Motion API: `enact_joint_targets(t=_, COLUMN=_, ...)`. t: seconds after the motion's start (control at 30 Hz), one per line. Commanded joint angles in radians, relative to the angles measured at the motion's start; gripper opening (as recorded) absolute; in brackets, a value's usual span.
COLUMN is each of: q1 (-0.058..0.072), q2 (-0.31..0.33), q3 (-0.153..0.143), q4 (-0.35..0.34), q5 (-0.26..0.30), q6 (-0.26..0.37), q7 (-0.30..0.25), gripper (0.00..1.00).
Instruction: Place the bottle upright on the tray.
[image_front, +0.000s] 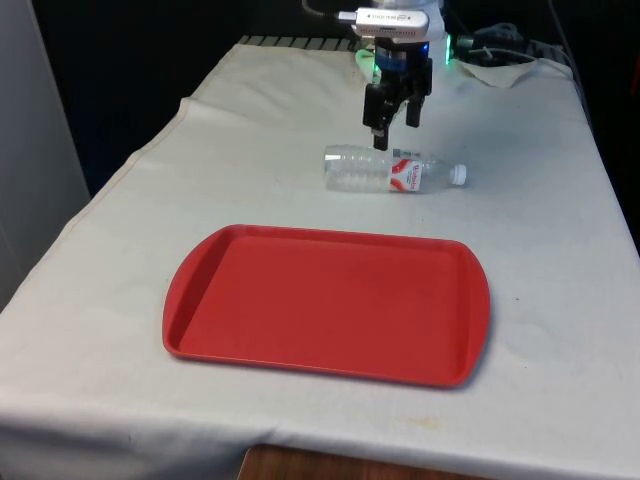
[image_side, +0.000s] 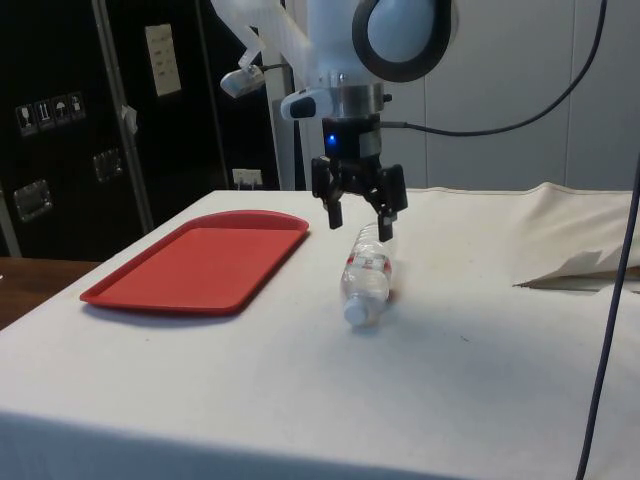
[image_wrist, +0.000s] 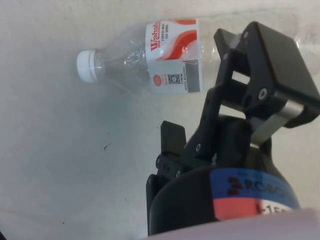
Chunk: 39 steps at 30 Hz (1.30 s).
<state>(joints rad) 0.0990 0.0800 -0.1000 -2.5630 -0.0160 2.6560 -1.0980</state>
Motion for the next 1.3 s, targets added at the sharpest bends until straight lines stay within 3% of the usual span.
enact_joint_targets(t=0.0, q1=0.001, q2=0.000, q3=0.002, q4=-0.002, q5=0.002, q6=0.010, q7=-0.016, gripper=1.00)
enact_joint_targets(t=1.0, q1=0.001, q2=0.001, q3=0.003, q4=-0.009, q5=0.005, q6=0.016, q7=-0.218, gripper=1.00)
enact_joint_targets(t=1.07, q1=0.000, q2=0.000, q3=0.000, q4=-0.005, q5=0.000, q6=0.001, q7=-0.212, gripper=1.00)
enact_joint_targets(t=1.27, q1=0.001, q2=0.002, q3=0.003, q4=-0.011, q5=0.005, q6=0.017, q7=-0.269, gripper=1.00)
